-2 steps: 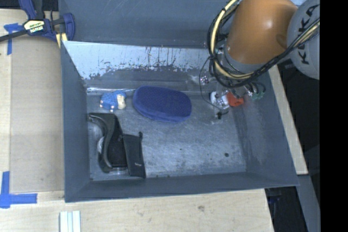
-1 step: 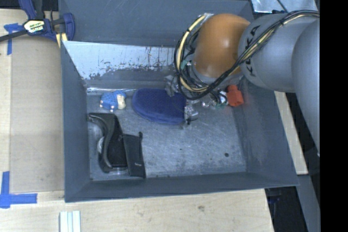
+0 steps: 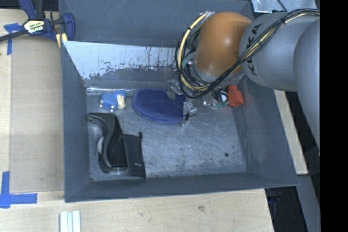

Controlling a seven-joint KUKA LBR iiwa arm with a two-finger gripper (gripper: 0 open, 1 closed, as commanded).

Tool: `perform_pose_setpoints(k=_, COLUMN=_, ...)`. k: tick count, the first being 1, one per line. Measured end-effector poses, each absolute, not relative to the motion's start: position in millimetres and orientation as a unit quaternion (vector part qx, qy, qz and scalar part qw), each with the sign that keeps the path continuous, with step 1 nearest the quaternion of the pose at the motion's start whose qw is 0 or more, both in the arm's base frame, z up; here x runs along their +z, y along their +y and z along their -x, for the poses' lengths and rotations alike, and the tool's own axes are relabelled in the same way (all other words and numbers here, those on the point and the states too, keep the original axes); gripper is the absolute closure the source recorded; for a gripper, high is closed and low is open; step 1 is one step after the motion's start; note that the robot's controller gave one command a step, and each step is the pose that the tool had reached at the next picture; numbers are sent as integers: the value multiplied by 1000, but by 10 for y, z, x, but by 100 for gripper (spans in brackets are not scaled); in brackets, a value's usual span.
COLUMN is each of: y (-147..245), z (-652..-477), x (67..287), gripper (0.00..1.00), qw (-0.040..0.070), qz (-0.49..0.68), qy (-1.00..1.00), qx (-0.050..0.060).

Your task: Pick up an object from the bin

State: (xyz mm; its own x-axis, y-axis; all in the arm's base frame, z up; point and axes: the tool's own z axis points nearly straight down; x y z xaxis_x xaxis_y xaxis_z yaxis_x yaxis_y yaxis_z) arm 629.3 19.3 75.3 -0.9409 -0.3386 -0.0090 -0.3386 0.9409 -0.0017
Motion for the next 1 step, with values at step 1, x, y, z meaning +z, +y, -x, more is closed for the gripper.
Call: perform_pose_setpoints(k=1, y=199, z=-6040, x=2113, gripper=100, qw=6, qz=170, qy=985, qx=-1)
